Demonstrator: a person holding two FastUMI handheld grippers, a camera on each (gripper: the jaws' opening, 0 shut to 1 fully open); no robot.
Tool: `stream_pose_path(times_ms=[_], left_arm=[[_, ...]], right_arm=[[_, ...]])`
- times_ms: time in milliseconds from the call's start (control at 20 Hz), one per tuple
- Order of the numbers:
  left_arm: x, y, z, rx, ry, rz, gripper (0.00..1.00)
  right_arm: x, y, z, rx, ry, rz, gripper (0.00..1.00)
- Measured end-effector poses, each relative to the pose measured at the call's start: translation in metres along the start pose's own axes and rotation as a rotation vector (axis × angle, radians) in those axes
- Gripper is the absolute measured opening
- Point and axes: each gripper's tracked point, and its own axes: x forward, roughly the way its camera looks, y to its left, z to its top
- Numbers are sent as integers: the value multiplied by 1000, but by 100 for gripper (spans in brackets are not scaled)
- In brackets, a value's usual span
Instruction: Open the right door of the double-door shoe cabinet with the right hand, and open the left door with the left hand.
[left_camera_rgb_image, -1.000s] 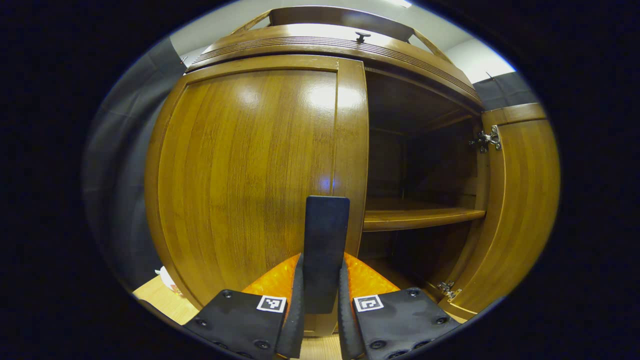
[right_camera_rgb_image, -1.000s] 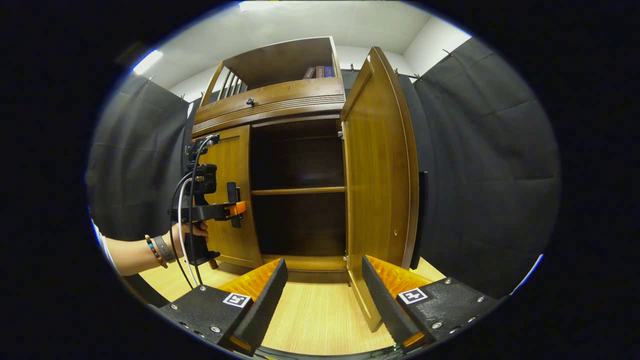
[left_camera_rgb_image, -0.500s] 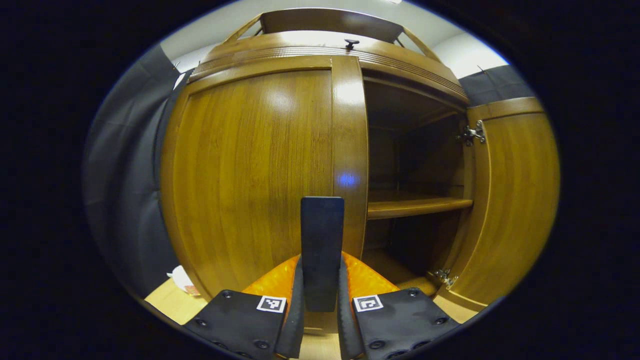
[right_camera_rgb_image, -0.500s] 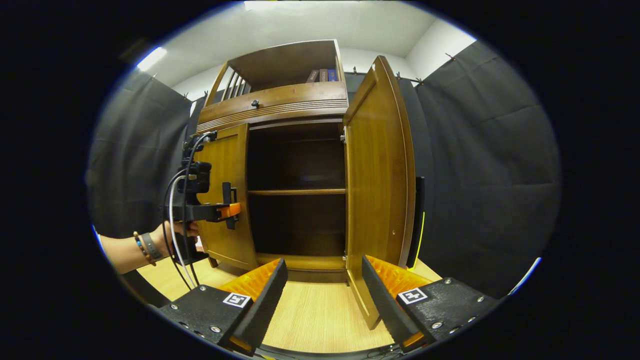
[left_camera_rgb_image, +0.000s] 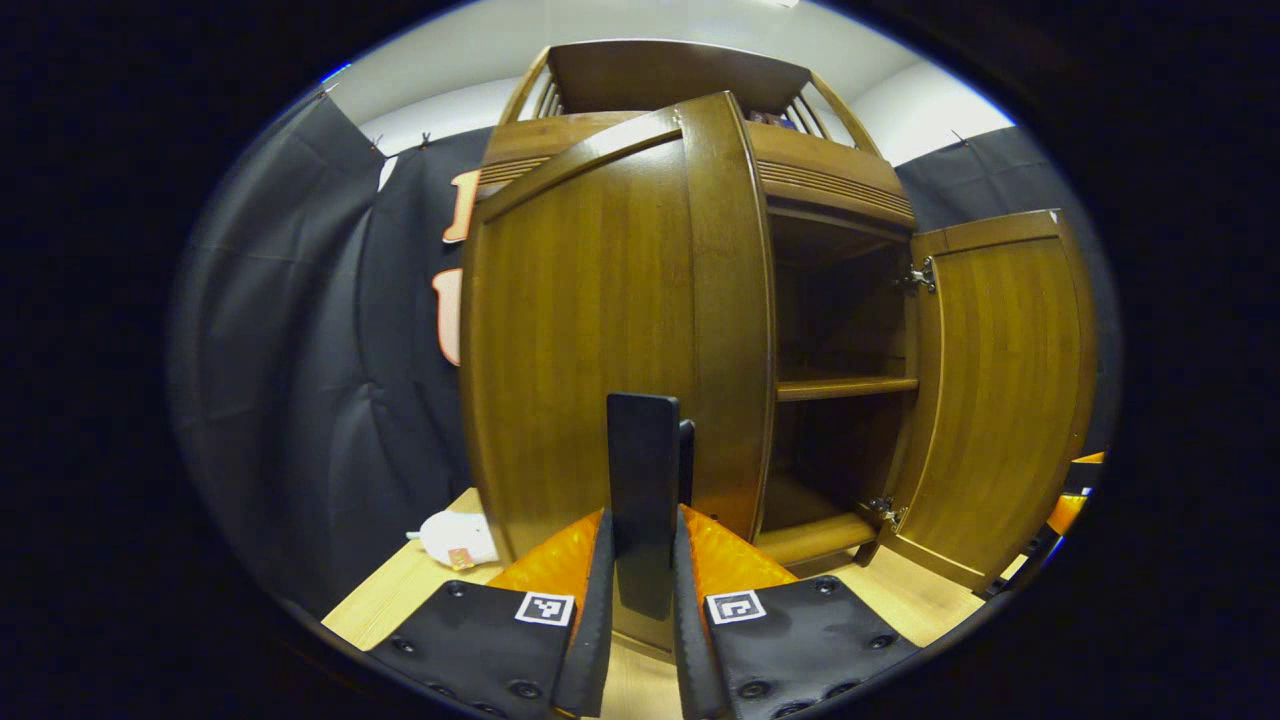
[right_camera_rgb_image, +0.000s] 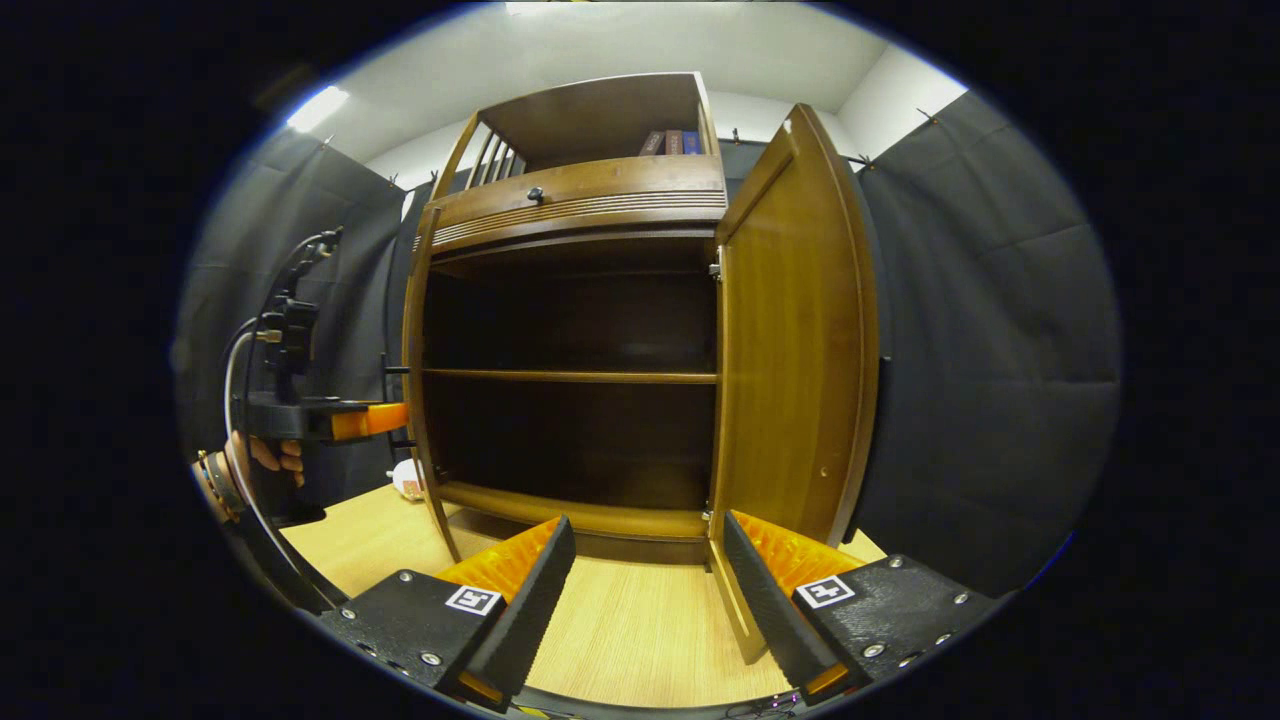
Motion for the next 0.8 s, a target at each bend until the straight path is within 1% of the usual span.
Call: stream_pose_path(times_ms=[100,150,200,250,300,350,400,500,550,600,650,700,800], left_arm=[[-16,18,3,9,-21,30,31],[-28,31,2,16,-26,57,31],[-35,45,0,17,-29,87,28],[-42,59,0,18,-30,117,28],[-51,74,0,22,-30,149,25],[-56,87,0,24,-29,177,22],[-64,100,1,25,-35,198,18],[-72,129,2,27,-53,238,20],[-72,141,1,17,-54,228,12],[-73,145,4,-2,-56,206,11],[-72,147,4,-6,-55,184,4],[-72,151,3,15,-59,169,11],[-69,156,5,48,-65,139,11]], right_arm=[[6,6,1,-5,-3,20,92],[9,11,1,-3,-2,33,95],[11,16,0,-2,2,49,92],[13,21,0,-4,3,63,92],[16,25,1,-8,1,74,98],[17,28,2,-14,-2,84,92],[18,31,2,-19,-2,93,92],[24,37,-1,-22,6,108,92],[24,39,-2,-17,12,114,98],[26,41,-4,-13,17,116,92],[28,42,-4,-14,22,117,92],[28,43,-5,-19,29,116,92],[29,41,-7,-34,38,105,92]])
